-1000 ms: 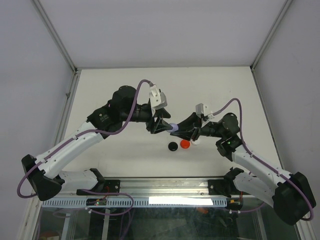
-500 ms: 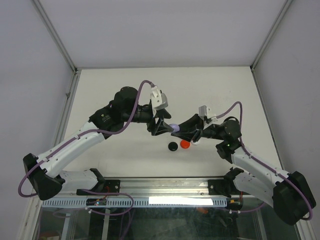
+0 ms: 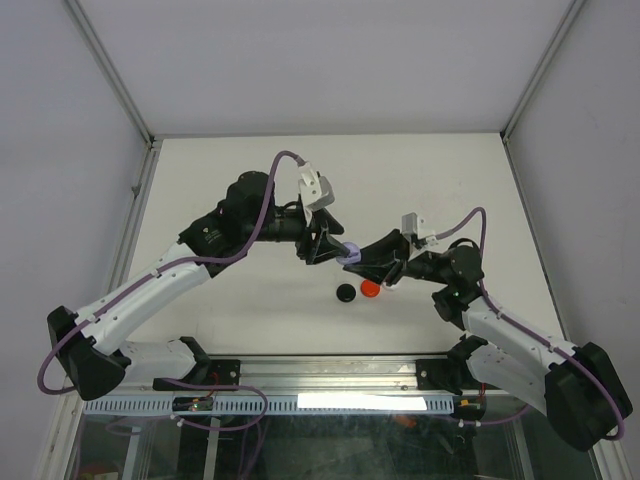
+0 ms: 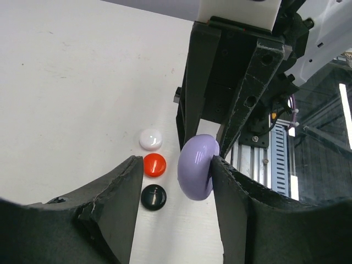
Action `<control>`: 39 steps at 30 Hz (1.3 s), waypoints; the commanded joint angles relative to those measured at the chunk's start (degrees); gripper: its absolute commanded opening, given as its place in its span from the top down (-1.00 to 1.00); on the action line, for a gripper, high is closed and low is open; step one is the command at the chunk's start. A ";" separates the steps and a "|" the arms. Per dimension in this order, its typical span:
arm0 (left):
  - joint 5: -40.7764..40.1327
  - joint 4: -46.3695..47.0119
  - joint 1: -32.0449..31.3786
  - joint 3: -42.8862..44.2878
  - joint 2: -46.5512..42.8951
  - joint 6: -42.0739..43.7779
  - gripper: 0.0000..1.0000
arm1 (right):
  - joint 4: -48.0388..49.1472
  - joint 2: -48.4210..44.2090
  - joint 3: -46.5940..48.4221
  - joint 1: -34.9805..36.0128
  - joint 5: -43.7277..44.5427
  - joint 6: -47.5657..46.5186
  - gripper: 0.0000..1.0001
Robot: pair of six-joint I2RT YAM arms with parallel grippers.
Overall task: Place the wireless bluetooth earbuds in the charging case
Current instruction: Open the charging case, then pick up the earbud from the center of the board.
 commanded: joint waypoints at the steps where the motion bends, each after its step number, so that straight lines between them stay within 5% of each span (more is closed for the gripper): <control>1: -2.13 7.41 1.14 -0.31 0.05 -3.51 -0.05 | 5.61 -1.17 -0.61 0.43 -0.82 0.96 1.00; 15: -5.51 8.92 2.40 -1.27 -0.73 -6.45 -0.20 | 2.52 -2.37 -1.63 0.36 3.50 -1.31 1.00; 24: -24.37 9.28 5.01 -2.53 0.08 -15.85 -0.38 | -7.11 -7.47 -4.85 0.39 20.55 -9.62 1.00; 39: -32.42 10.98 13.58 3.60 24.32 -25.92 -0.33 | -9.24 -11.02 -8.26 0.38 27.04 -10.78 1.00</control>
